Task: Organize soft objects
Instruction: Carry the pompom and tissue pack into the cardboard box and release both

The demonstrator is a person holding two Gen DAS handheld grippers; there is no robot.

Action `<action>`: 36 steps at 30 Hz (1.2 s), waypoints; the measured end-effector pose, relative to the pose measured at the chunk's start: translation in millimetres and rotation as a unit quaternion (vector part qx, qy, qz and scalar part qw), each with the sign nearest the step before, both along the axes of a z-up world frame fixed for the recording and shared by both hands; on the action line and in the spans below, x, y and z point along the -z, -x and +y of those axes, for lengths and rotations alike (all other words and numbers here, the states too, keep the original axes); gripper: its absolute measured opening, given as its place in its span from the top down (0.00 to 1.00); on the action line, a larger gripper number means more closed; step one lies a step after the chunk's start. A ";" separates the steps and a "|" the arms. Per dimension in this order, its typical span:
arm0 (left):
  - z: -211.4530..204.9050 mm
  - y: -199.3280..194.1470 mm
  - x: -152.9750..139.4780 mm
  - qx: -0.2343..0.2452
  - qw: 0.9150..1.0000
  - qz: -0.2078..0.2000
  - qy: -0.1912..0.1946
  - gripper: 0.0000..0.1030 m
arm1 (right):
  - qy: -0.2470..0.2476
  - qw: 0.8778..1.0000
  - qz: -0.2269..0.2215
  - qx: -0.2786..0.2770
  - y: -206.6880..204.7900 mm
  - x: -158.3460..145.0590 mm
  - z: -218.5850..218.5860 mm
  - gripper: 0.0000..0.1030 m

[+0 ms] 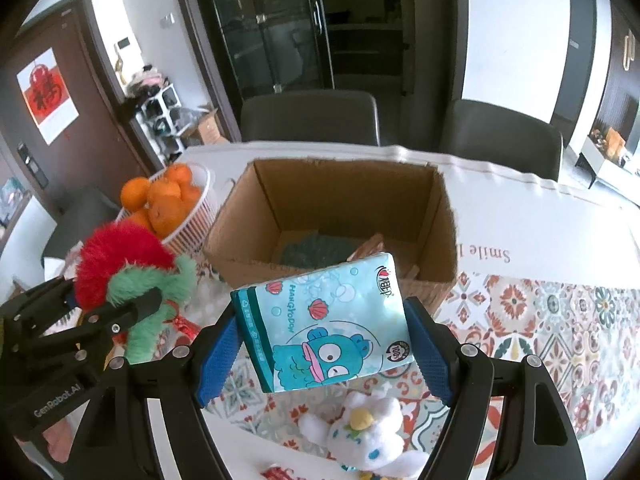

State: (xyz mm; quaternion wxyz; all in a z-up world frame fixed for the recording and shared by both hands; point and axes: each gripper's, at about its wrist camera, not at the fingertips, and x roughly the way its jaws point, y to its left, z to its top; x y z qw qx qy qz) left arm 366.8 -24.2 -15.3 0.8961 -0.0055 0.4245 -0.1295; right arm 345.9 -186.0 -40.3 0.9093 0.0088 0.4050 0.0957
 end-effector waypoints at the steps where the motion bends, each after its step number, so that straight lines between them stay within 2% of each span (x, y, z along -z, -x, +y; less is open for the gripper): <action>1: -1.1 -1.8 -2.7 0.002 1.000 -0.004 0.001 0.61 | -0.002 1.000 -0.004 0.002 0.0 -3.1 -1.5 0.24; 19: -24.7 -43.6 -35.1 0.031 0.999 -0.036 0.008 0.61 | -0.039 0.998 -0.036 0.015 -23.0 -39.5 -22.4 0.24; 30: -32.6 -84.0 -26.5 0.036 0.999 -0.018 0.011 0.61 | -0.048 0.999 -0.010 0.014 -64.9 -32.1 -29.9 0.24; 36: -35.2 -107.6 -9.3 0.036 0.999 0.013 0.009 0.61 | -0.043 0.999 0.013 0.022 -90.0 -20.9 -33.6 0.24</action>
